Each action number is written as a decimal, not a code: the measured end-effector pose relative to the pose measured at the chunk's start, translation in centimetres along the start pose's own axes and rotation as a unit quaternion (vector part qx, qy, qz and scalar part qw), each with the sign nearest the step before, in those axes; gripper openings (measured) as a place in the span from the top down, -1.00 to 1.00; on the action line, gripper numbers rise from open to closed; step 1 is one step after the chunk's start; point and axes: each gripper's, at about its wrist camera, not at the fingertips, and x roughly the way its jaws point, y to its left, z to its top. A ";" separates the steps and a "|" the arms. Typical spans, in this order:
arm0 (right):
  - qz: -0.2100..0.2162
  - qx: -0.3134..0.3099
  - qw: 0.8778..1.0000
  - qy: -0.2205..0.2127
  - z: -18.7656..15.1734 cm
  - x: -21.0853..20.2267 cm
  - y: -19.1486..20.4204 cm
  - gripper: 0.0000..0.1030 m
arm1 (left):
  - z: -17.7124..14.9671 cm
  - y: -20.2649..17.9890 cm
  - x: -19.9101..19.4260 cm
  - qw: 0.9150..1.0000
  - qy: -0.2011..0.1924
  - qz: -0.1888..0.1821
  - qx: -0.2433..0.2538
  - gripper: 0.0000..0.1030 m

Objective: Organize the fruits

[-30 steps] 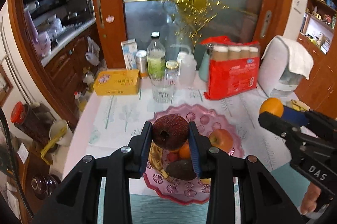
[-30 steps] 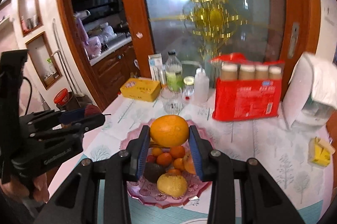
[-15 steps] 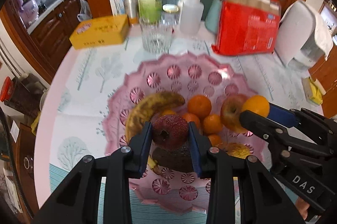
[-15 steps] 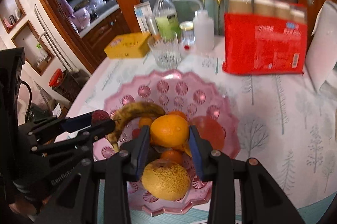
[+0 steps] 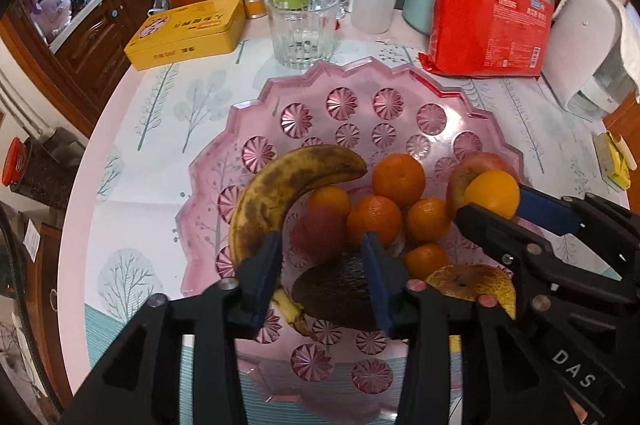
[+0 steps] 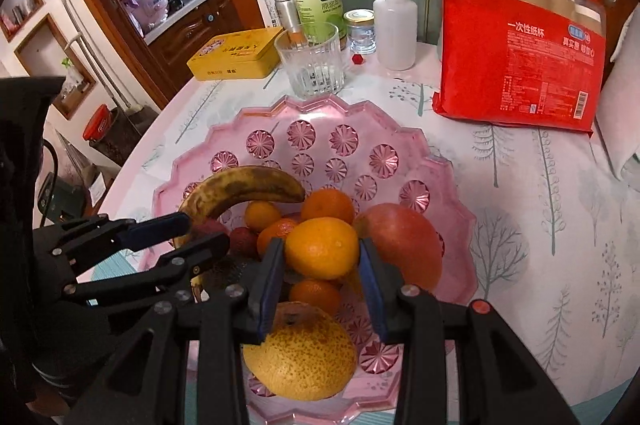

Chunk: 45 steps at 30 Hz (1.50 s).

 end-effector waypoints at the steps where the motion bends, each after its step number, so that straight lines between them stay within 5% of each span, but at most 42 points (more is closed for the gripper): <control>1: 0.001 0.002 1.000 0.002 0.0 0.0 0.0 0.26 | 0.0 0.2 0.0 1.000 0.000 0.001 -0.004 -0.08; 4: 0.009 0.011 1.000 0.004 0.1 -0.1 -0.4 0.25 | -0.2 0.9 -0.2 1.000 -0.003 -0.005 -0.017 -0.35; 19: 0.018 0.025 0.999 -0.028 -0.7 -3.5 0.0 0.16 | -1.6 1.0 -3.4 1.000 -0.013 -0.004 -0.016 -0.97; 34: -0.019 0.044 0.996 -0.080 -4.7 -10.8 0.8 -0.04 | -5.7 -1.8 -11.4 0.997 -0.067 -0.014 0.024 -0.98; 45: -0.058 0.080 0.988 -0.122 -13.2 -19.0 2.7 -0.14 | -13.2 -3.4 -18.6 0.991 -0.108 -0.022 0.069 -0.98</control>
